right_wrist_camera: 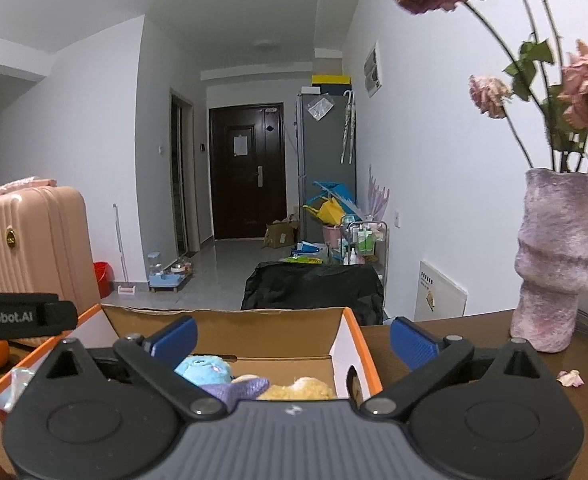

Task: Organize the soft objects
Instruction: 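Open both tools to drop the plush and foam wedge into the box, then move both tools back from the box toward the items on the table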

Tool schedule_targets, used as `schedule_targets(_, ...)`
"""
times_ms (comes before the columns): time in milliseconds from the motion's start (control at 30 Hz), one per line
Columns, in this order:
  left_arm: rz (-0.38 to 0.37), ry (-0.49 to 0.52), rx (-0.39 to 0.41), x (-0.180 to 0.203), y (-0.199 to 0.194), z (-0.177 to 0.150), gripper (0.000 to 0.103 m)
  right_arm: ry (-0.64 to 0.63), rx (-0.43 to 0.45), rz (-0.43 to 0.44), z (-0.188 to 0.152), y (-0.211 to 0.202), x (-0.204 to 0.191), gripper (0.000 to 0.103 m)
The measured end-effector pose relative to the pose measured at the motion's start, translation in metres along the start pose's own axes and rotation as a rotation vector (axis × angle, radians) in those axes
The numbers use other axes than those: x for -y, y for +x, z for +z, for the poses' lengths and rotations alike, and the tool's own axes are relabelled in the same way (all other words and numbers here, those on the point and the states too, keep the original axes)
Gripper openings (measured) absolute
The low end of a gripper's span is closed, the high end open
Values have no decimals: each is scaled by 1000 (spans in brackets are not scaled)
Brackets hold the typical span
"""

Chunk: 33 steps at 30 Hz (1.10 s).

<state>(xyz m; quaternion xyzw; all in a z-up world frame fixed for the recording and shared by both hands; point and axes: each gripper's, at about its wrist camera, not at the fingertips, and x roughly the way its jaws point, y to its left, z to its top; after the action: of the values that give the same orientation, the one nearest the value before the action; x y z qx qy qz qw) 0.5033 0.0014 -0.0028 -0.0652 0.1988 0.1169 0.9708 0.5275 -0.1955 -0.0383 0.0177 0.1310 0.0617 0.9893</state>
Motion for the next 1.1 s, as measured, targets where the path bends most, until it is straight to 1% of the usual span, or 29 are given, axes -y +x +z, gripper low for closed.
schedule_targets(233, -9, 12, 20, -6, -28, -9, 103, 7, 20, -5, -7, -32, 3, 103)
schedule_targets(600, -10, 37, 32, -22, -70, -29, 103, 6, 18, -1, -22, -79, 2, 103)
schedule_targets(833, 1, 51, 33, -37, -94, -42, 103, -22, 18, -4, -34, -108, 2, 103)
schedule_targets(1100, -8, 62, 22, -55, -120, -61, 103, -48, 5, 3, -47, -137, 3, 103)
